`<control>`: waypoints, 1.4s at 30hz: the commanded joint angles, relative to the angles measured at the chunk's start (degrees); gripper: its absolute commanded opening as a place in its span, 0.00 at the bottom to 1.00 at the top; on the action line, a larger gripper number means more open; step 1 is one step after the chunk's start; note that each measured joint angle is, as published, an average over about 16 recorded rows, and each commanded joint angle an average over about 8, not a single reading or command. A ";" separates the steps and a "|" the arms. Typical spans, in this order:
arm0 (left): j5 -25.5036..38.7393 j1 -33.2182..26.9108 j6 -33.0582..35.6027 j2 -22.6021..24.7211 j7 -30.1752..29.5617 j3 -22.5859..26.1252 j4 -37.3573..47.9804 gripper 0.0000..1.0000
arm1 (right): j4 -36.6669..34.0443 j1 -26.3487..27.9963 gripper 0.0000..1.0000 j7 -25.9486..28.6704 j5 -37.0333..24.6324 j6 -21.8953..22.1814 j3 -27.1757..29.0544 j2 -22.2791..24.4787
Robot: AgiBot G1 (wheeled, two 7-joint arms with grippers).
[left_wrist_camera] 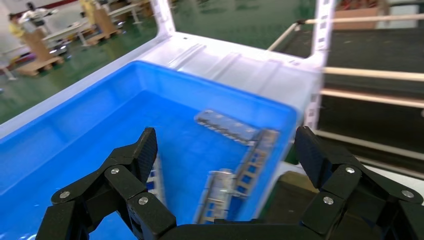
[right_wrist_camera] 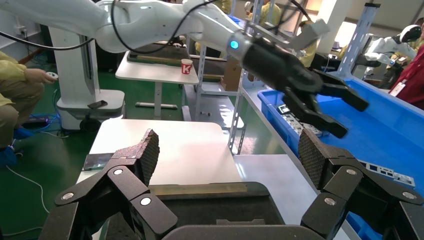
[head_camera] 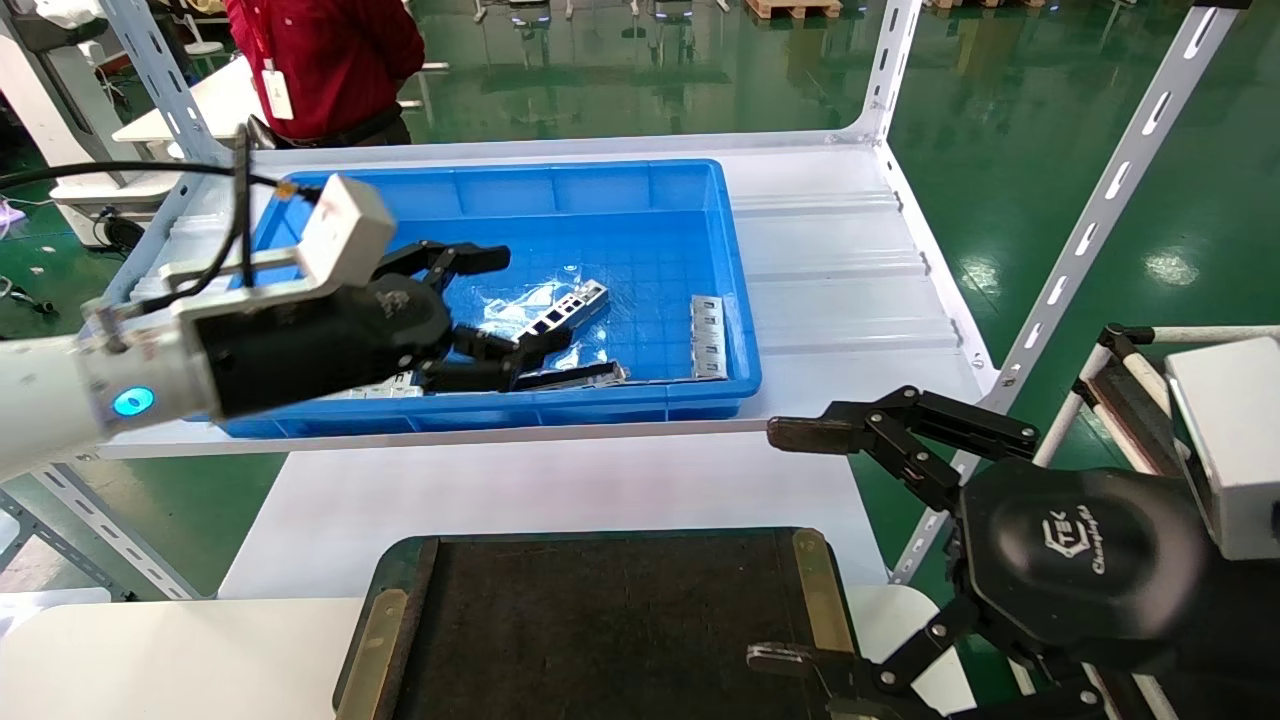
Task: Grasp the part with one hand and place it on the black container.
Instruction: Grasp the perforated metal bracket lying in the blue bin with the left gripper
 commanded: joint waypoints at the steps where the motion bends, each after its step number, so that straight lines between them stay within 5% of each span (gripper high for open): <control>1: 1.48 -1.54 -1.35 1.74 0.42 0.66 3.04 1.00 | 0.00 0.00 1.00 0.00 0.00 0.00 0.00 0.00; 24: 8.71 -15.52 -16.40 20.10 13.17 3.68 39.86 1.00 | 0.00 0.01 1.00 -0.02 0.03 0.02 -0.04 0.02; 26: 8.77 -15.87 -17.79 21.04 13.73 3.68 41.46 0.99 | 0.00 0.01 0.92 -0.02 0.03 0.02 -0.04 0.02; 33: 9.05 -16.00 -21.67 23.16 14.45 3.89 44.76 0.16 | 0.00 0.01 0.06 -0.03 0.04 0.02 -0.05 0.02; 35: 9.02 -15.72 -22.34 23.43 14.31 3.92 45.09 0.00 | 0.00 0.01 0.00 -0.03 0.04 0.02 -0.06 0.02; 42: 8.96 -14.40 -22.30 23.68 13.56 4.15 44.91 0.00 | 0.00 0.02 0.00 -0.03 0.04 0.03 -0.07 0.03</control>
